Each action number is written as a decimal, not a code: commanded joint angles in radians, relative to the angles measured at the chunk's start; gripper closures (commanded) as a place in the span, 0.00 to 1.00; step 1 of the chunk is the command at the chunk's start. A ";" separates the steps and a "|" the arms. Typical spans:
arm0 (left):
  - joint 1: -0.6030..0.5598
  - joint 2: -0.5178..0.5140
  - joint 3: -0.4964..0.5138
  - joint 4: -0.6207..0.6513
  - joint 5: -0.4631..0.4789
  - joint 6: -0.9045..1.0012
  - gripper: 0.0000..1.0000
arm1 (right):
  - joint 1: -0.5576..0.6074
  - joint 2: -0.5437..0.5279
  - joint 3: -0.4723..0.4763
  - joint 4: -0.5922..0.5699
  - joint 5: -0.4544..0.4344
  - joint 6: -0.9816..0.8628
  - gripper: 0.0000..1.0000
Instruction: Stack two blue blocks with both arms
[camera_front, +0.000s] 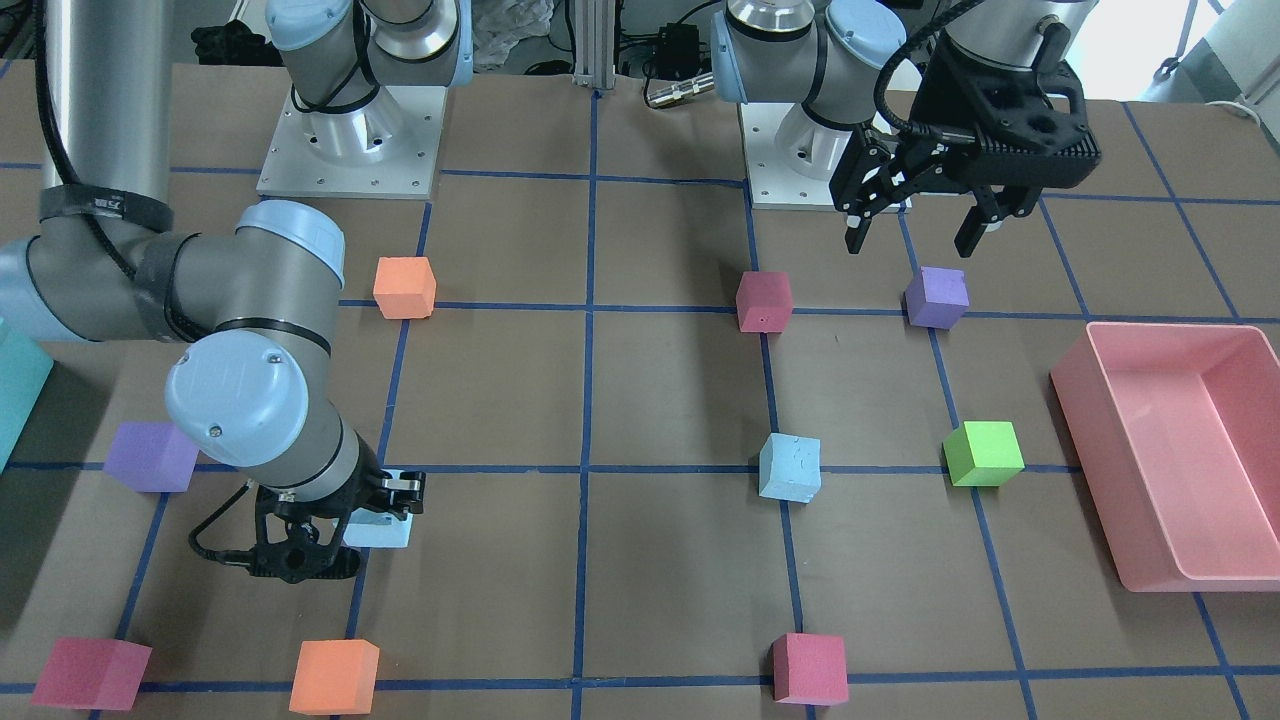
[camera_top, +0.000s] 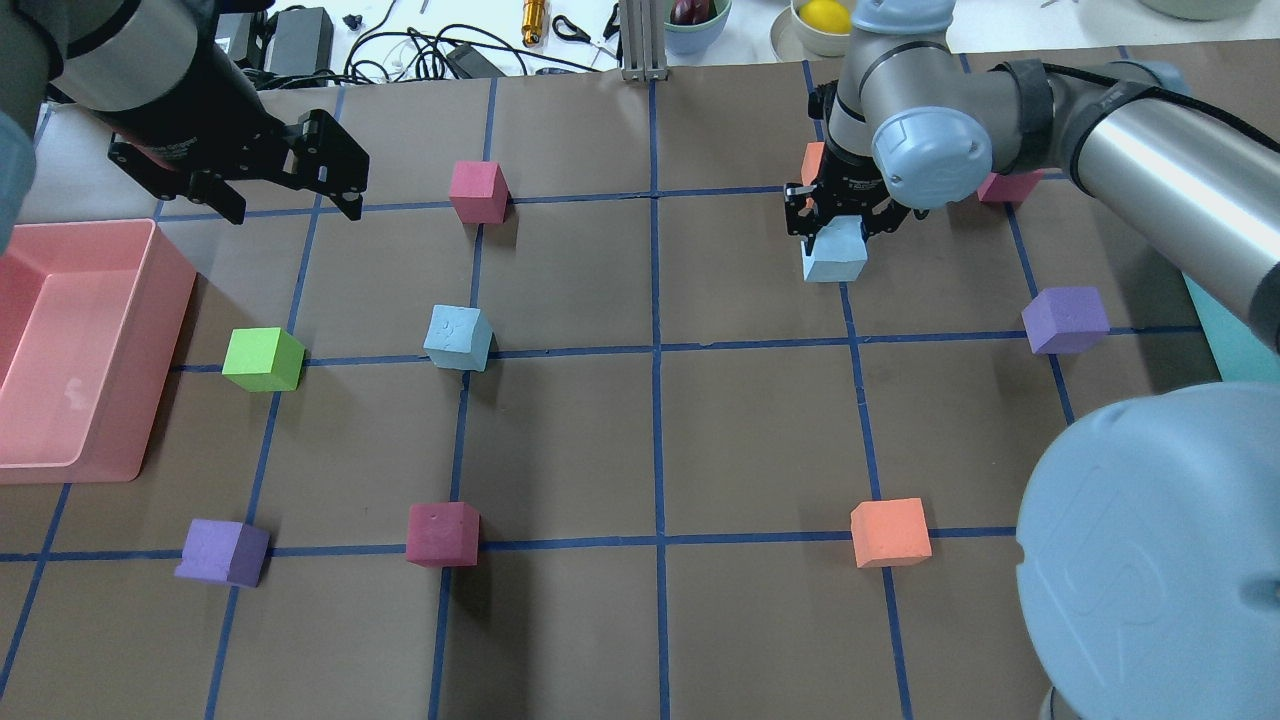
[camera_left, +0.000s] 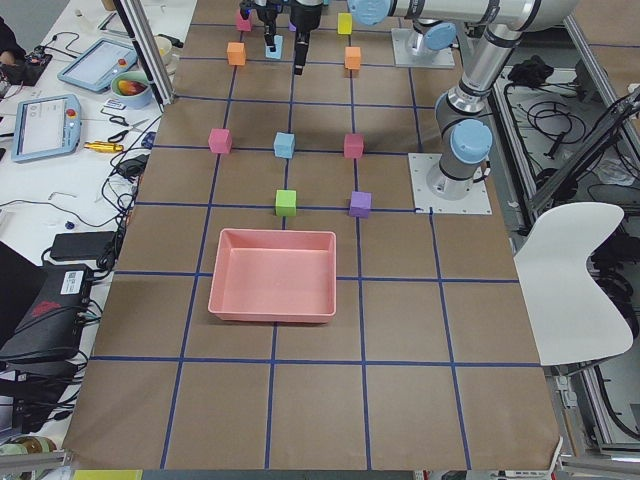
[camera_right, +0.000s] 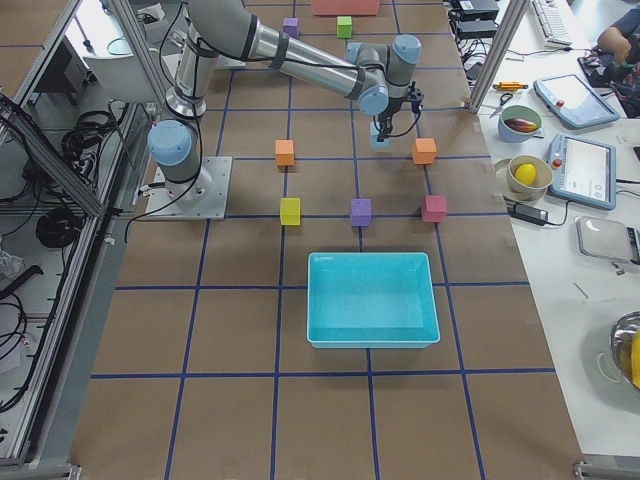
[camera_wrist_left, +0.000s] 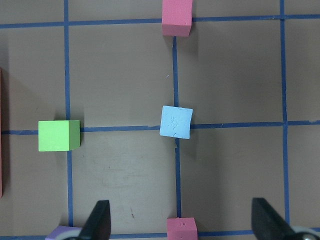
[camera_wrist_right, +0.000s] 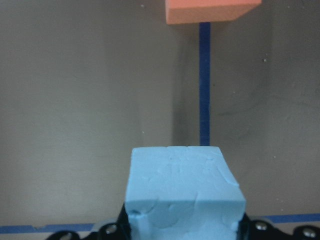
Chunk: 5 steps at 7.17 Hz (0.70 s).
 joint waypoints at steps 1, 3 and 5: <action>0.002 -0.056 -0.027 0.013 -0.007 -0.015 0.00 | 0.092 0.076 -0.113 0.007 0.008 0.134 1.00; -0.006 -0.155 -0.111 0.175 -0.007 -0.018 0.00 | 0.182 0.167 -0.236 0.030 0.031 0.277 1.00; -0.006 -0.211 -0.222 0.322 -0.001 -0.019 0.00 | 0.242 0.236 -0.301 0.042 0.036 0.337 1.00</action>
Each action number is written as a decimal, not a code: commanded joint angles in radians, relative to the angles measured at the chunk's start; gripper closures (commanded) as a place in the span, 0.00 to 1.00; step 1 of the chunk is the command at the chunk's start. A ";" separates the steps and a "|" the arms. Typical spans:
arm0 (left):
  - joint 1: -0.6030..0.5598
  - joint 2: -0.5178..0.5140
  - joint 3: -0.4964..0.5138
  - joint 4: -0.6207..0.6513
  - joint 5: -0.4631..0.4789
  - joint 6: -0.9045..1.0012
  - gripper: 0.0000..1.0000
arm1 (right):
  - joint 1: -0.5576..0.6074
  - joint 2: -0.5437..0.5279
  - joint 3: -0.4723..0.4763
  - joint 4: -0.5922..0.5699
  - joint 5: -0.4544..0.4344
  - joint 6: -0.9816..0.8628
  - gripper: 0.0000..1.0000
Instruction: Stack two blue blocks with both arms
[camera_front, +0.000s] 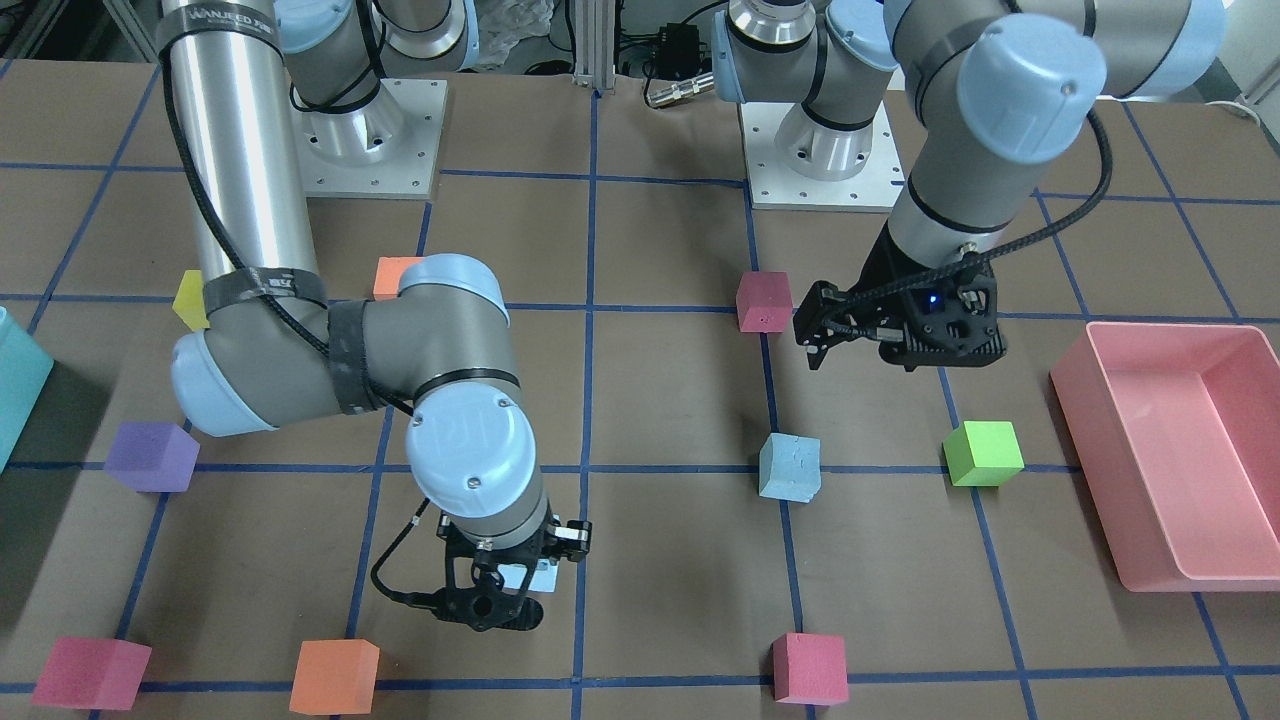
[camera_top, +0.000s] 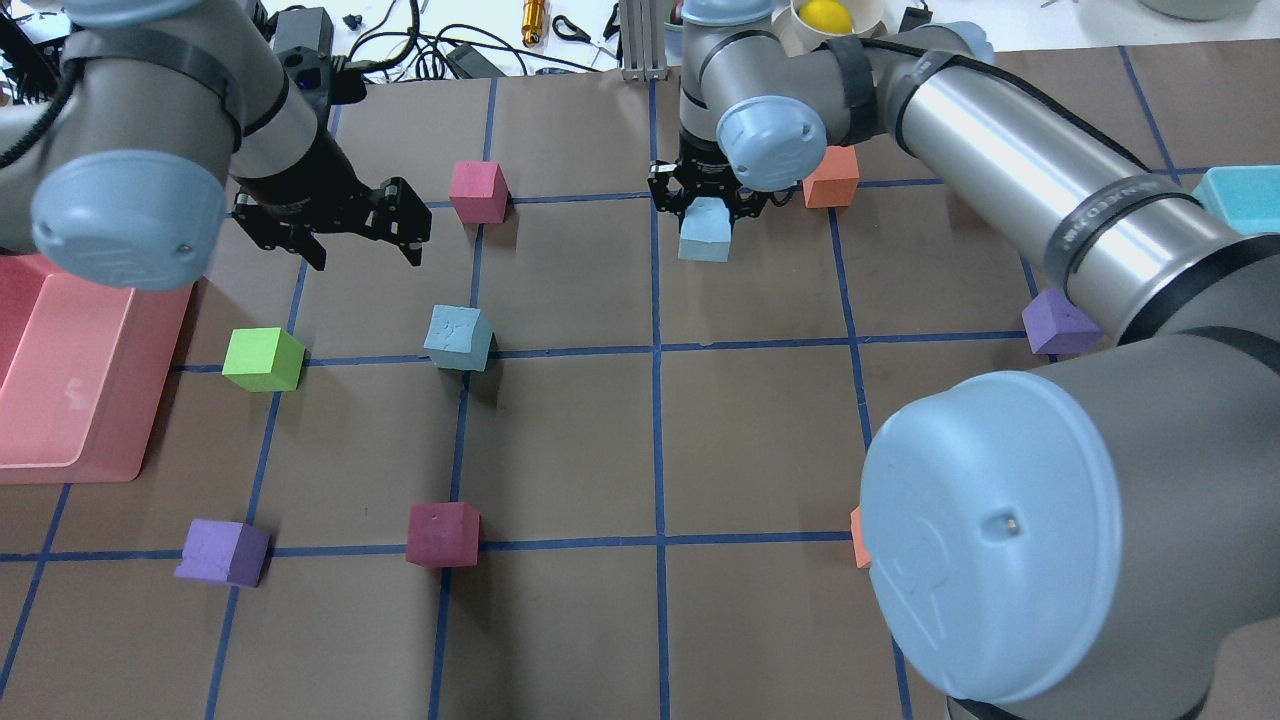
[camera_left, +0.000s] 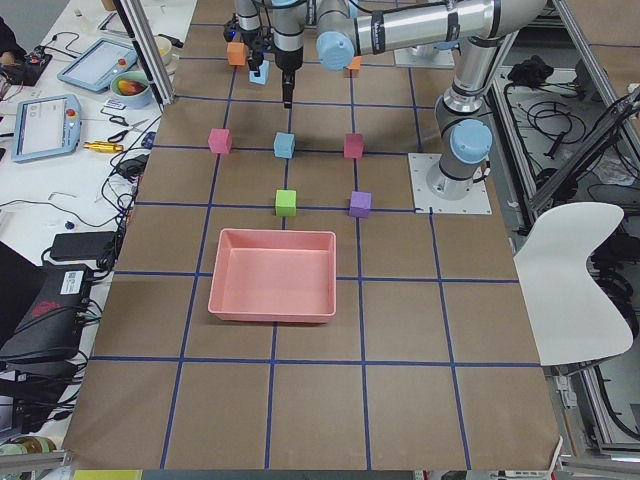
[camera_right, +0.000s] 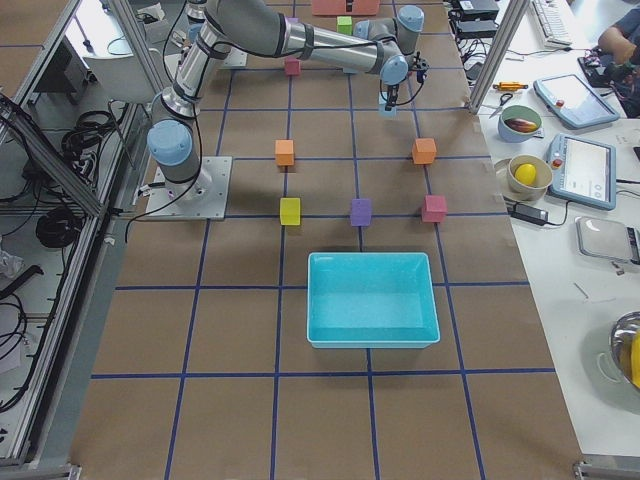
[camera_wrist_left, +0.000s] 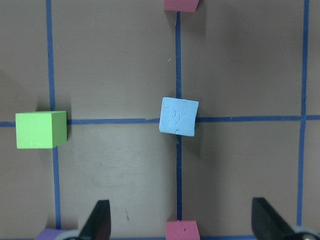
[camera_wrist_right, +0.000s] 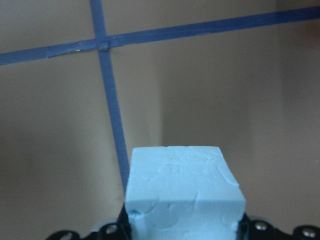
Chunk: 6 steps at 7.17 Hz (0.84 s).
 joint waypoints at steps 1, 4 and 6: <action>-0.001 -0.061 -0.091 0.135 0.000 -0.007 0.00 | 0.046 0.047 -0.037 0.007 0.003 0.059 1.00; -0.026 -0.144 -0.095 0.230 -0.001 -0.024 0.00 | 0.049 0.066 -0.034 0.003 0.003 0.053 1.00; -0.028 -0.217 -0.096 0.322 0.007 -0.024 0.00 | 0.049 0.067 -0.022 -0.004 0.003 0.049 0.47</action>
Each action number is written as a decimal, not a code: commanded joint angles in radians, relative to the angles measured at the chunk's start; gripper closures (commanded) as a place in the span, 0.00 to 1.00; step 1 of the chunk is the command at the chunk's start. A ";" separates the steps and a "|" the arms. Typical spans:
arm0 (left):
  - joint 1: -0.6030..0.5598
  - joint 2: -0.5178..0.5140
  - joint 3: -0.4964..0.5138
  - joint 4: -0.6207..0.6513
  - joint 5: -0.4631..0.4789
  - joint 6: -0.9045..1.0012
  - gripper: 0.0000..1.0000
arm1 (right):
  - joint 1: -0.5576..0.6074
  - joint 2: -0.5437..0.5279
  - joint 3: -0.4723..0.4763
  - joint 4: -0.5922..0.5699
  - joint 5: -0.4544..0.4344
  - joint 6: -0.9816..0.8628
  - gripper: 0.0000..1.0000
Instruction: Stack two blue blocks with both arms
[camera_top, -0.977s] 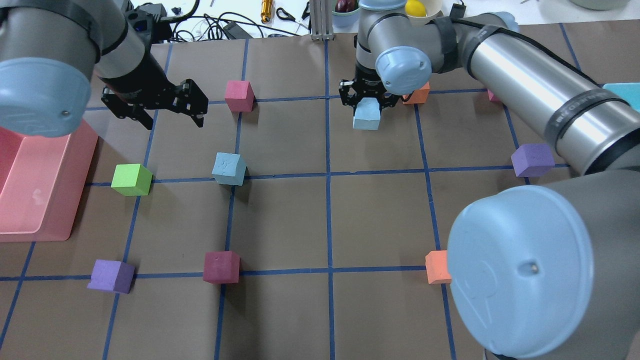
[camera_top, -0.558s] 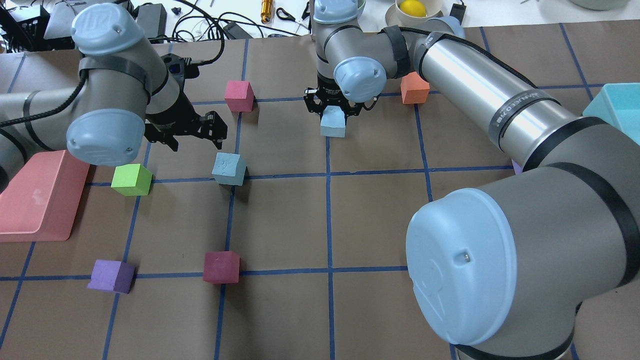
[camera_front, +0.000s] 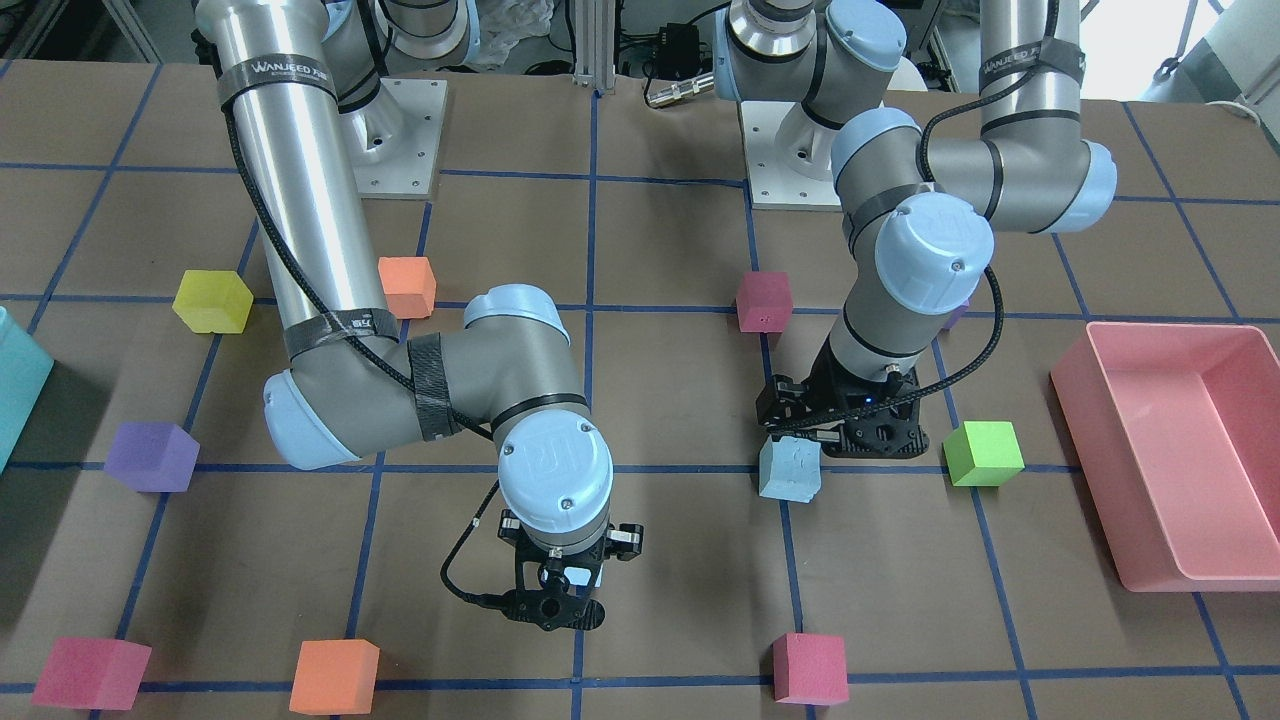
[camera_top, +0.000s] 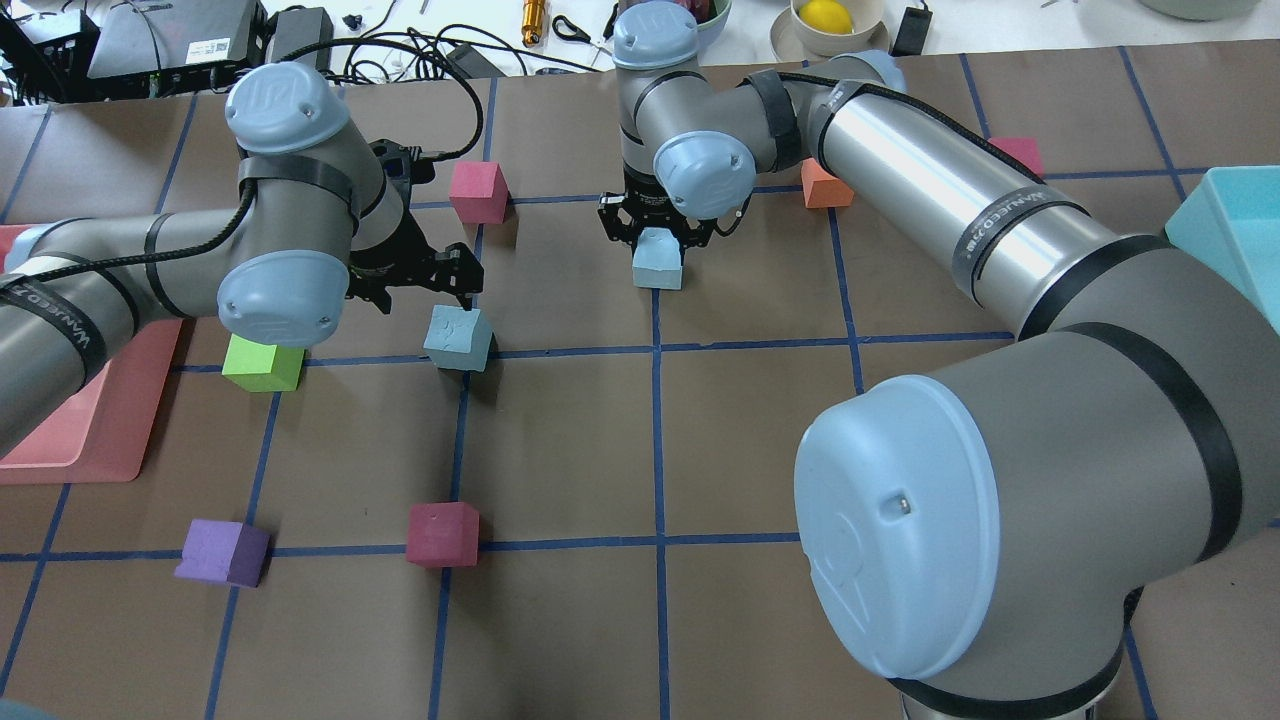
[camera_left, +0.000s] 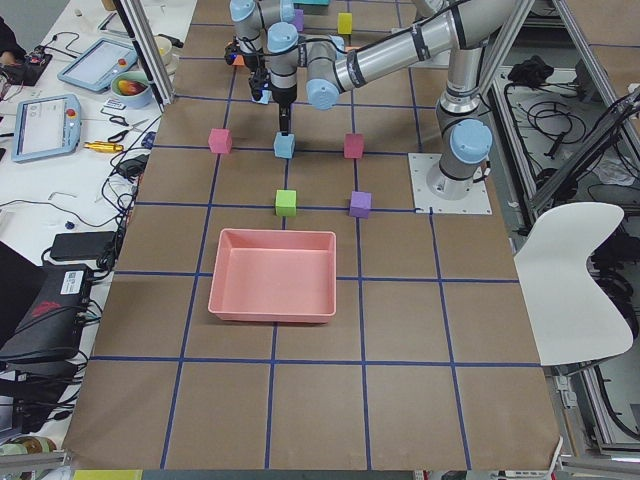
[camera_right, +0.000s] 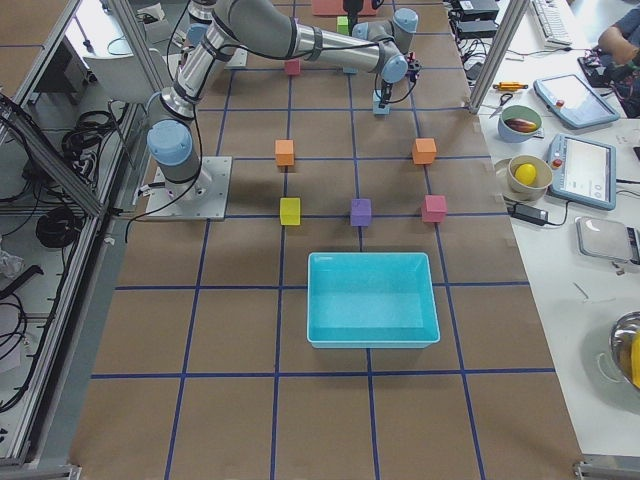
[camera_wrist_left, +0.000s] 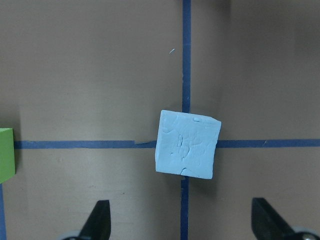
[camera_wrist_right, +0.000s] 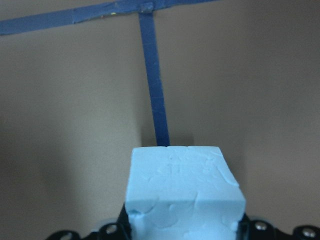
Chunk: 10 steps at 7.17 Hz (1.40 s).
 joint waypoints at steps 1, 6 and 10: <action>-0.002 -0.074 -0.008 0.085 0.006 0.014 0.00 | 0.000 0.003 0.018 -0.011 0.000 -0.005 0.04; -0.014 -0.121 -0.046 0.102 0.004 0.029 0.00 | -0.019 -0.068 -0.007 0.026 -0.003 0.004 0.00; -0.014 -0.119 0.002 0.100 -0.008 0.010 1.00 | -0.199 -0.277 0.010 0.214 -0.005 -0.090 0.00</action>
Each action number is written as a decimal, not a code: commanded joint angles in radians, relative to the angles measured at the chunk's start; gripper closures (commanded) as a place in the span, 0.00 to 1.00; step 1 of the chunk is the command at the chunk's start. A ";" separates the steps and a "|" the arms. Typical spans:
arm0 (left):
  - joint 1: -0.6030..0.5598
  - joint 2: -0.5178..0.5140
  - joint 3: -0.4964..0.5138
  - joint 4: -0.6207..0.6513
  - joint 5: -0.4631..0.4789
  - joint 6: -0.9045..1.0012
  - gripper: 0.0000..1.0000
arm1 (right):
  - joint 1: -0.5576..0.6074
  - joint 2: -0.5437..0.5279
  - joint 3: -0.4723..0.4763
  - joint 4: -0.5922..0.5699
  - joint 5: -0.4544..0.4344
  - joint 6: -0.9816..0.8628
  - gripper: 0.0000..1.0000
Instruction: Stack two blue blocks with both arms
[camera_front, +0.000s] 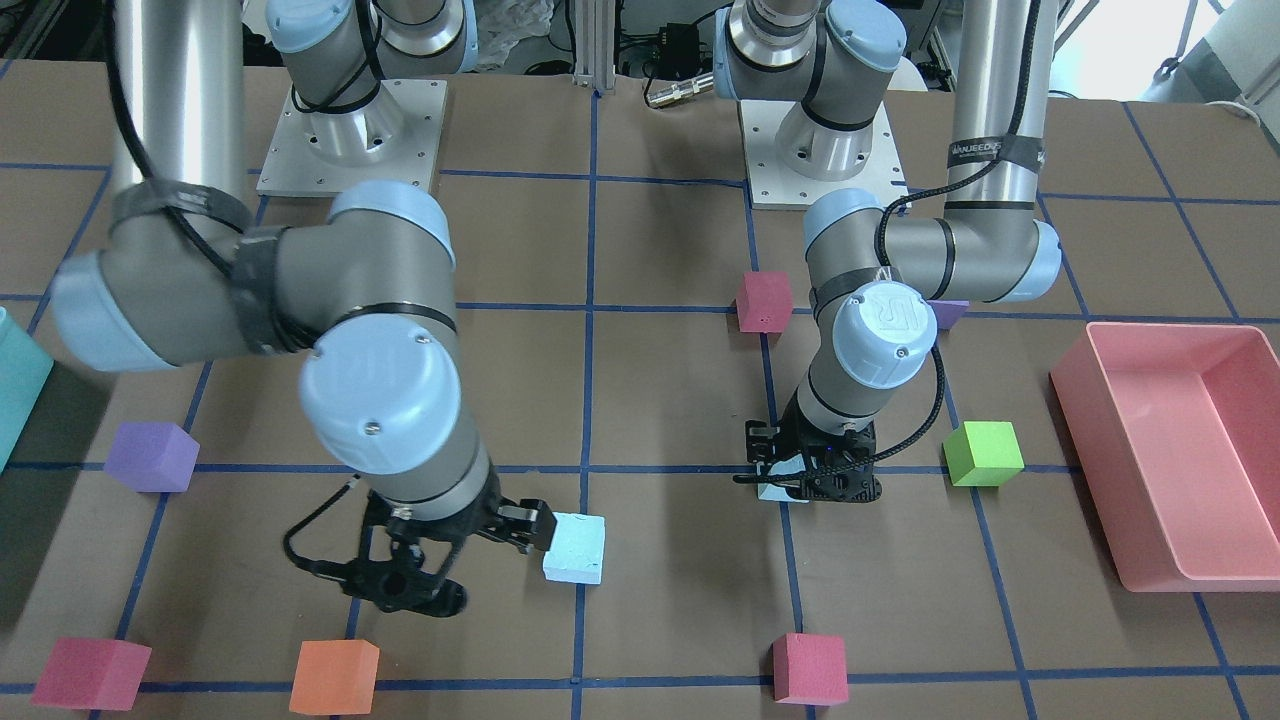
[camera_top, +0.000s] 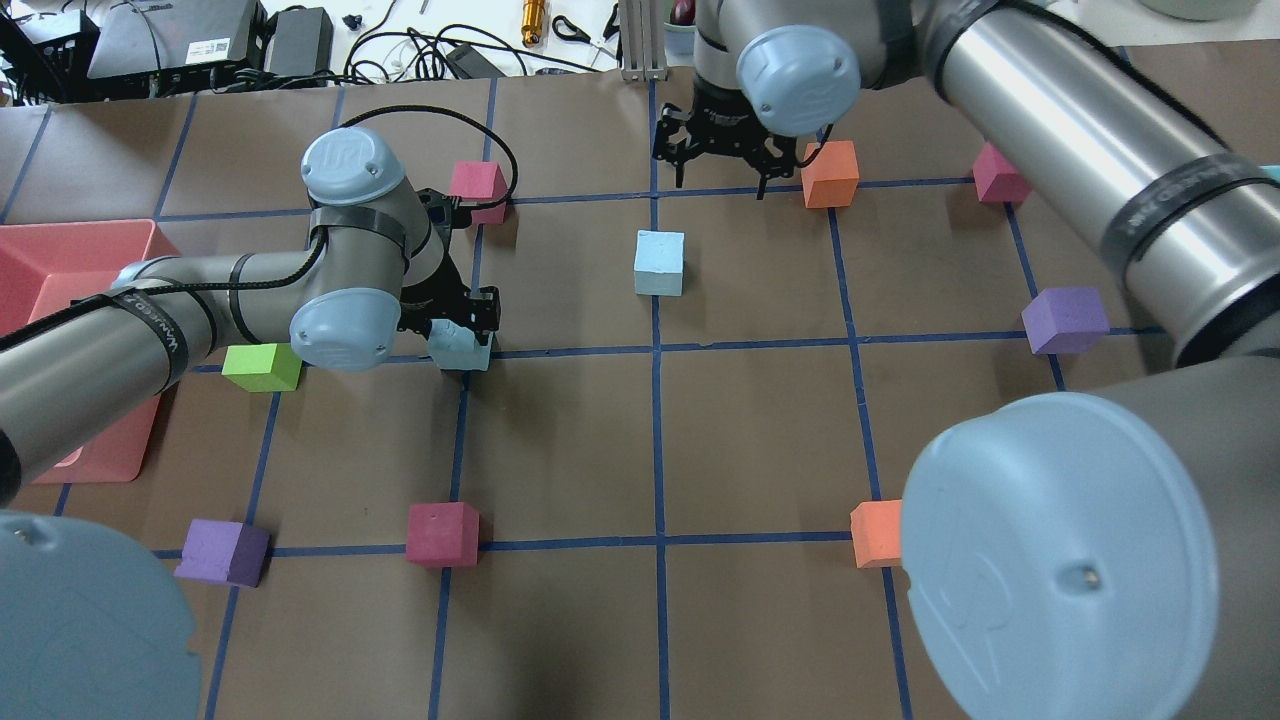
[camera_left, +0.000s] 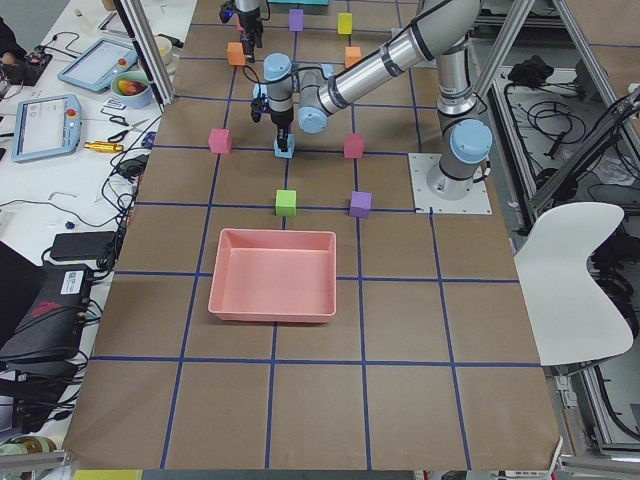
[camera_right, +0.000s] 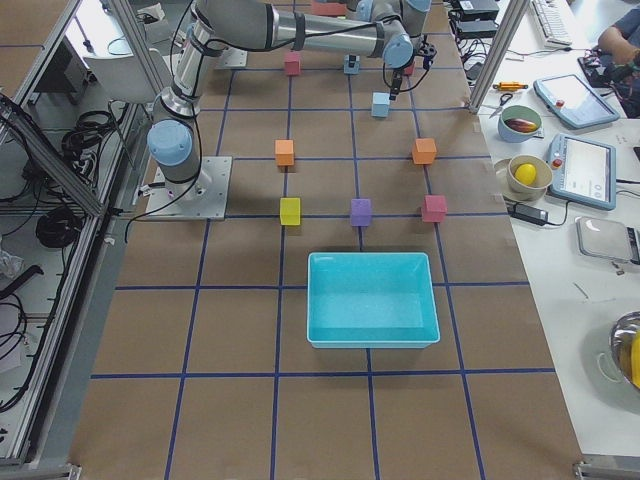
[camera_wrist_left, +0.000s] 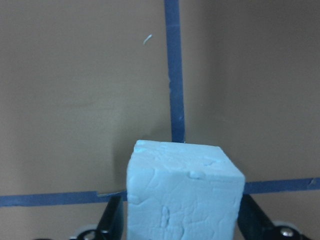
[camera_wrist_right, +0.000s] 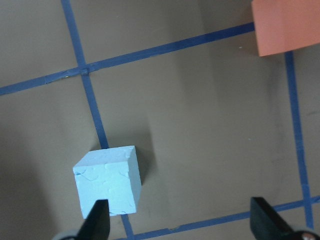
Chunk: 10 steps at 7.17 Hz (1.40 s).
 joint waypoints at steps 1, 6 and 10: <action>-0.017 0.005 0.088 -0.019 -0.009 -0.044 1.00 | -0.093 -0.126 0.019 0.134 -0.007 -0.115 0.00; -0.224 -0.099 0.441 -0.234 -0.136 -0.353 1.00 | -0.153 -0.304 0.169 0.199 -0.044 -0.225 0.00; -0.313 -0.211 0.548 -0.246 -0.065 -0.394 1.00 | -0.147 -0.459 0.270 0.235 -0.026 -0.246 0.00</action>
